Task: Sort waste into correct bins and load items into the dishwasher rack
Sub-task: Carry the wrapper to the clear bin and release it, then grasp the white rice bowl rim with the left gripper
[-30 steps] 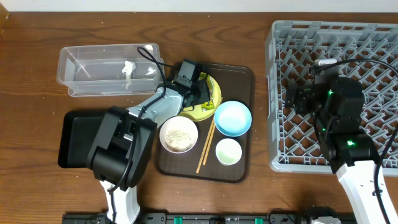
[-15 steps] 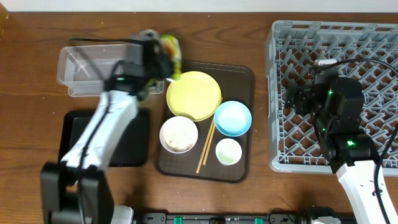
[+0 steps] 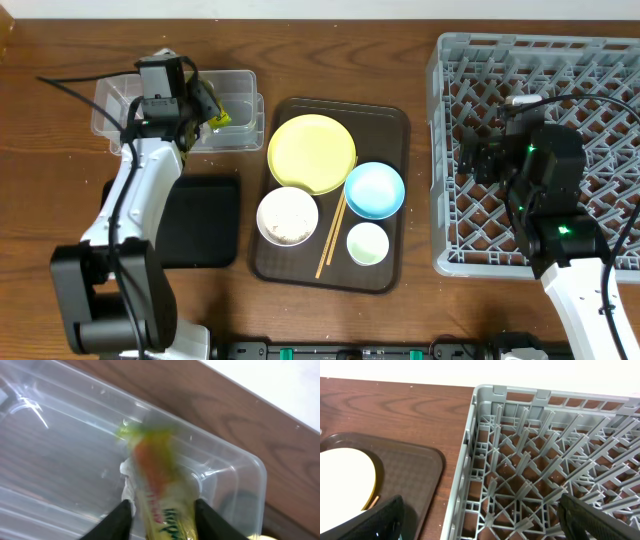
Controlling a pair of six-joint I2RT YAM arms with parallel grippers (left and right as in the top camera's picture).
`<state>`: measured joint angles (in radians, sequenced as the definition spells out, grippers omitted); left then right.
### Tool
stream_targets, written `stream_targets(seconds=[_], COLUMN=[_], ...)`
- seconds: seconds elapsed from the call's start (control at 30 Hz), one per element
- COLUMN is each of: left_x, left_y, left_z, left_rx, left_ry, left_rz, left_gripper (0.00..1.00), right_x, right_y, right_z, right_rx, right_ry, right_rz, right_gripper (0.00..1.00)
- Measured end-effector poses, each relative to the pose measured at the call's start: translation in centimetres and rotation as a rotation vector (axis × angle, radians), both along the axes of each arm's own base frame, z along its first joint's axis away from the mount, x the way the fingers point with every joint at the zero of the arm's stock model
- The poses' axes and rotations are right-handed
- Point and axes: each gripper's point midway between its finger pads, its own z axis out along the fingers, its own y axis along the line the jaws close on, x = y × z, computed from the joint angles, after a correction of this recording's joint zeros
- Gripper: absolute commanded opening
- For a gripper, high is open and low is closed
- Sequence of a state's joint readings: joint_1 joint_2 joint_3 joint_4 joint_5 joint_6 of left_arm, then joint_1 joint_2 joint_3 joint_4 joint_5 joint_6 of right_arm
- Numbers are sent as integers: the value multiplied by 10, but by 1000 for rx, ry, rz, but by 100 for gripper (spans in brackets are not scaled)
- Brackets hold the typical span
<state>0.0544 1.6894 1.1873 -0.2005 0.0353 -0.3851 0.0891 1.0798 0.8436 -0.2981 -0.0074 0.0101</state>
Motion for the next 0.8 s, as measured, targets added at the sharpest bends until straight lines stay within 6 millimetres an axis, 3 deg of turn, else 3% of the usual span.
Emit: stream_targets(seconds=[0.23,0.4,0.53,0.8], left_x=[5,-9,-36,-105], left_y=[0,-12,-41,-120], left_z=[10,25,25,-10], left_rx=[3,-21,-46,-20], left_ry=[-40,-35,49,324], left_rz=[0,-57,-161,-440], left_gripper=[46,47,51,54], right_x=[-1,-1,0,0], right_y=[0,0,0,0], right_z=[-1,-1,-1,0], right_rx=[0,0,0,0], right_ry=[4,5,4,3], right_rz=[0,0,0,0], right_gripper=[96,96,96,97])
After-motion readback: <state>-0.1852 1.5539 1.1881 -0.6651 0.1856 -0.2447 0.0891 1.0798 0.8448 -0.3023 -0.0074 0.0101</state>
